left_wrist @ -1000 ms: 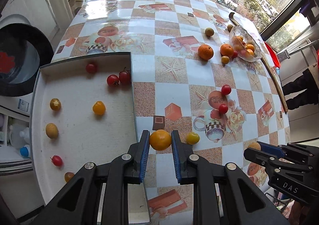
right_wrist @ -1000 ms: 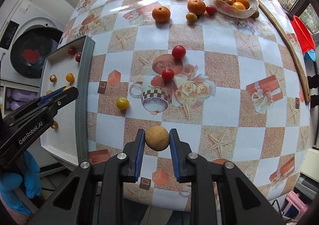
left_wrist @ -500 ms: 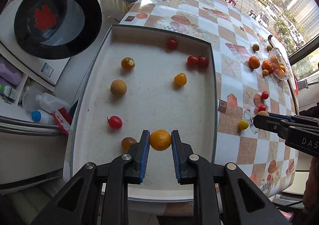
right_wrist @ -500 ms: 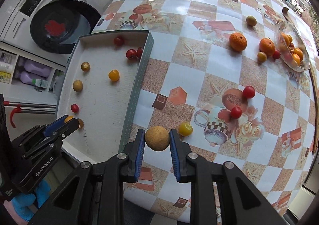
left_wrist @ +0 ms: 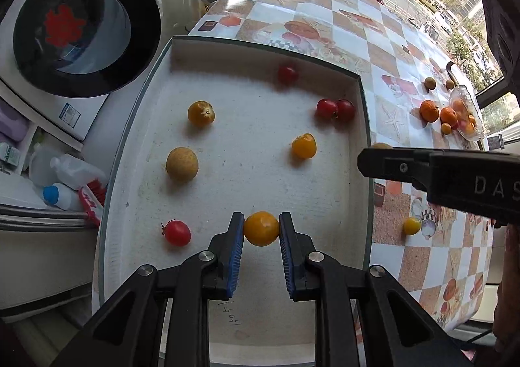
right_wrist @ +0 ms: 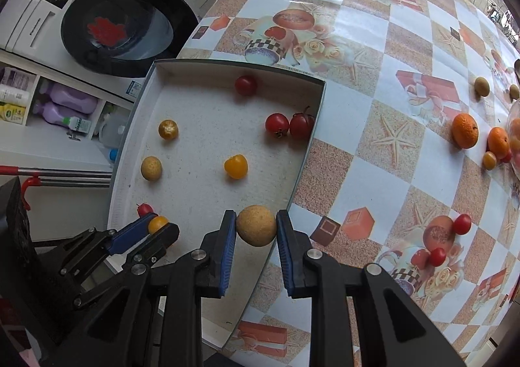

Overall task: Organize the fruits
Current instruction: 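Carry the orange tomato and tan fruit over the white tray, then open both tools to drop the fruits into the tray, then move both tools back over the remaining cherry tomatoes, then grasp a yellow cherry tomato with the left tool while the right grasps a red one, then carry the yellow and red cherry tomatoes over the white tray, then open both tools to drop the tomatoes into the tray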

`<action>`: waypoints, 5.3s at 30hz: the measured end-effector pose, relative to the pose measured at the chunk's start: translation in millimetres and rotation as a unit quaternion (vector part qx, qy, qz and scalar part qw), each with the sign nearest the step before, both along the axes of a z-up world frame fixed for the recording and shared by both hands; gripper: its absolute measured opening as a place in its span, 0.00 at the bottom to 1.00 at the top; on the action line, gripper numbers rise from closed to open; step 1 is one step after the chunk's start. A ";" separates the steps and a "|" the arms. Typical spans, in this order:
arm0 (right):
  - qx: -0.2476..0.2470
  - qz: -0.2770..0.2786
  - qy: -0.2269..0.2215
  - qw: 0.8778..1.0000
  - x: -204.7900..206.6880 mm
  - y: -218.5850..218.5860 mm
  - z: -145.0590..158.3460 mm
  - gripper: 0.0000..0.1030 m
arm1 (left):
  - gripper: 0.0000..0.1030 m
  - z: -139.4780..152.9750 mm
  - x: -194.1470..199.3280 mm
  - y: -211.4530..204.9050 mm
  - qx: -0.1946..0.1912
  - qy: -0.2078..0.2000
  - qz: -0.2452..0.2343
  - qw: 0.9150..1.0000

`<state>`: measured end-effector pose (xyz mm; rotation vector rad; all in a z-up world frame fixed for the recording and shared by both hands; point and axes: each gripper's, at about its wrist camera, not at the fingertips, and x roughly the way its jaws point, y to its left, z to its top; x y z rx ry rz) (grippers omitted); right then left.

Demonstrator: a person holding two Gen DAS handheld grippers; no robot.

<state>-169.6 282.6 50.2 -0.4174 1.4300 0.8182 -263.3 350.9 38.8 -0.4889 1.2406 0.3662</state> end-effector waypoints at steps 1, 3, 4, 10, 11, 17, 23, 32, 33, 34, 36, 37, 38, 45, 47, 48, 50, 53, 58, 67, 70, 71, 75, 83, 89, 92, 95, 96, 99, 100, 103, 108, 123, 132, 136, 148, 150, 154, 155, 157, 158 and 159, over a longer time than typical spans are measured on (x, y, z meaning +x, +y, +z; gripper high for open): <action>0.003 0.000 0.000 1.000 3.9 5.2 -1.1 0.26 | 0.23 -2.4 0.6 -2.2 0.002 0.001 -0.002 1.000; 0.009 0.001 -0.003 1.000 12.2 16.7 -4.3 0.26 | 0.23 -7.2 0.8 -6.7 0.003 0.006 -0.005 1.000; 0.011 0.002 -0.004 1.000 16.1 22.8 -6.8 0.26 | 0.23 -9.6 0.8 -8.4 0.004 0.009 -0.005 1.000; 0.009 0.011 -0.004 1.000 25.6 52.2 -27.6 0.26 | 0.23 -21.4 -0.1 -14.5 0.013 0.021 -0.011 1.000; 0.005 0.013 -0.003 1.000 25.4 55.5 -31.7 0.26 | 0.23 -22.0 -0.2 -15.1 0.016 0.022 -0.012 1.000; -0.012 0.027 -0.007 1.000 24.3 66.4 -48.0 0.27 | 0.24 -26.4 -1.4 -18.4 0.035 0.036 -0.025 0.998; -0.006 0.030 0.002 1.000 24.9 68.9 -43.3 0.46 | 0.79 -16.0 -4.2 -28.4 0.080 0.024 -0.040 0.996; 0.070 -0.009 -0.007 0.997 32.8 21.2 15.3 0.79 | 0.79 -2.4 1.7 -34.8 0.067 0.027 -0.059 0.996; 0.070 -0.020 -0.009 0.997 36.6 10.2 20.0 0.79 | 0.79 -0.6 4.0 -36.8 0.069 0.027 -0.063 0.995; 0.069 -0.033 -0.010 0.997 40.4 -3.8 23.5 0.79 | 0.79 0.6 5.5 -39.5 0.072 0.029 -0.066 0.995; 0.063 -0.062 -0.012 0.996 47.1 -31.5 27.0 0.79 | 0.79 4.0 7.7 -45.2 0.074 0.029 -0.071 0.994; 0.056 -0.079 -0.013 0.995 51.6 -48.0 27.1 0.79 | 0.79 6.5 8.8 -48.4 0.076 0.029 -0.072 0.994; 0.048 -0.096 -0.015 0.994 55.3 -64.5 26.1 0.79 | 0.79 9.7 10.8 -52.6 0.078 0.027 -0.074 0.994; -0.026 -0.202 -0.013 0.979 78.5 -181.3 3.8 0.78 | 0.79 33.0 30.0 -88.1 0.081 0.000 -0.109 0.991; -0.035 -0.219 -0.013 0.975 81.8 -201.5 -0.7 0.78 | 0.79 39.0 39.9 -99.6 0.077 -0.009 -0.122 0.989; -0.037 -0.223 -0.013 0.974 83.8 -208.1 -2.2 0.78 | 0.79 40.4 45.6 -105.9 0.074 -0.012 -0.129 0.989; -0.041 -0.225 -0.018 0.973 87.5 -215.5 -4.0 0.78 | 0.79 39.1 57.4 -118.4 0.066 -0.013 -0.139 0.988; -0.038 -0.225 -0.022 0.973 95.1 -218.2 -6.7 0.78 | 0.79 30.8 73.2 -137.6 0.062 -0.001 -0.142 0.988; -0.033 -0.213 -0.026 0.976 107.2 -204.9 -13.0 0.78 | 0.79 3.7 89.4 -158.4 0.061 0.025 -0.147 0.987; -0.043 -0.183 -0.040 0.981 119.8 -180.9 -33.3 0.55 | 0.79 -31.4 97.9 -164.5 0.063 0.055 -0.135 0.987; -0.051 -0.173 -0.053 0.982 119.5 -175.1 -35.2 0.49 | 0.78 -35.2 99.0 -166.5 0.060 0.058 -0.134 0.987; -0.056 -0.167 -0.058 0.983 118.6 -172.4 -35.6 0.46 | 0.68 -37.1 100.6 -166.8 0.060 0.061 -0.135 0.987; -0.056 -0.155 -0.061 0.984 115.6 -165.8 -35.2 0.24 | 0.39 -34.3 100.6 -171.8 0.055 0.049 -0.141 0.987; -0.017 -0.177 -0.042 0.983 102.8 -190.5 -16.7 0.24 | 0.21 -18.4 92.4 -162.4 -0.025 0.012 -0.136 0.990; -0.011 -0.185 -0.029 0.982 85.1 -213.8 -5.7 0.24 | 0.21 4.6 77.9 -149.0 -0.039 -0.006 -0.123 0.992; -0.012 -0.178 -0.025 0.984 74.6 -213.9 -1.1 0.24 | 0.21 15.6 71.9 -142.9 -0.034 -0.010 -0.120 0.992; -0.011 -0.166 -0.022 0.986 61.2 -210.1 4.3 0.24 | 0.21 22.8 62.2 -132.0 -0.029 -0.012 -0.114 0.993; -0.010 -0.161 -0.022 0.987 57.4 -206.7 5.6 0.24 | 0.21 25.4 58.6 -129.3 -0.026 -0.013 -0.110 0.994; -0.006 -0.144 -0.018 0.989 45.3 -192.2 9.6 0.24 | 0.21 32.3 43.0 -116.8 -0.019 -0.016 -0.092 0.995; -0.005 -0.137 -0.017 0.990 41.0 -186.2 11.0 0.24 | 0.21 34.3 36.6 -111.1 -0.017 -0.016 -0.084 0.996; -0.002 -0.114 -0.016 0.993 27.7 -166.0 14.5 0.24 | 0.21 38.7 17.9 -92.7 -0.009 -0.016 -0.058 0.998; 0.003 -0.066 -0.012 0.998 2.1 -125.0 16.3 0.24 | 0.21 40.6 -18.1 -55.9 0.005 -0.008 -0.008 1.000; -0.013 0.040 -0.014 0.999 -42.5 -19.0 -7.0 0.24 | 0.21 -2.0 -89.7 24.4 0.024 0.041 0.098 0.994; -0.033 0.060 -0.019 0.997 -43.6 6.1 -25.6 0.24 | 0.21 -18.0 -82.2 23.6 0.019 0.053 0.084 0.995; -0.039 0.065 -0.020 0.997 -40.9 12.6 -32.3 0.24 | 0.21 -23.7 -81.2 23.5 0.017 0.061 0.079 0.995; -0.056 0.072 -0.027 0.995 -47.1 26.8 -53.4 0.29 | 0.35 -25.3 -68.3 11.2 0.069 0.091 0.031 0.993; -0.055 0.077 -0.019 0.995 -50.8 29.4 -52.3 0.46 | 0.70 -22.1 -69.6 11.3 0.079 0.089 0.034 0.992; -0.041 0.079 -0.021 0.996 -53.1 25.9 -34.5 0.56 | 0.73 -14.9 -69.5 8.7 0.069 0.084 0.027 0.994; -0.036 0.076 -0.019 0.996 -53.2 23.1 -28.0 0.66 | 0.73 -14.2 -68.9 7.7 0.065 0.086 0.024 0.994; -0.028 0.067 -0.015 0.997 -52.6 14.3 -14.6 0.77 | 0.73 -12.2 -68.4 4.9 0.059 0.088 0.017 0.994; -0.027 0.062 -0.015 0.998 -52.4 9.4 -9.0 0.79 | 0.73 -10.8 -68.3 3.6 0.056 0.089 0.014 0.994; -0.028 0.058 -0.017 0.998 -51.3 3.5 -3.2 0.79 | 0.73 -9.2 -68.3 2.0 0.055 0.091 0.011 0.994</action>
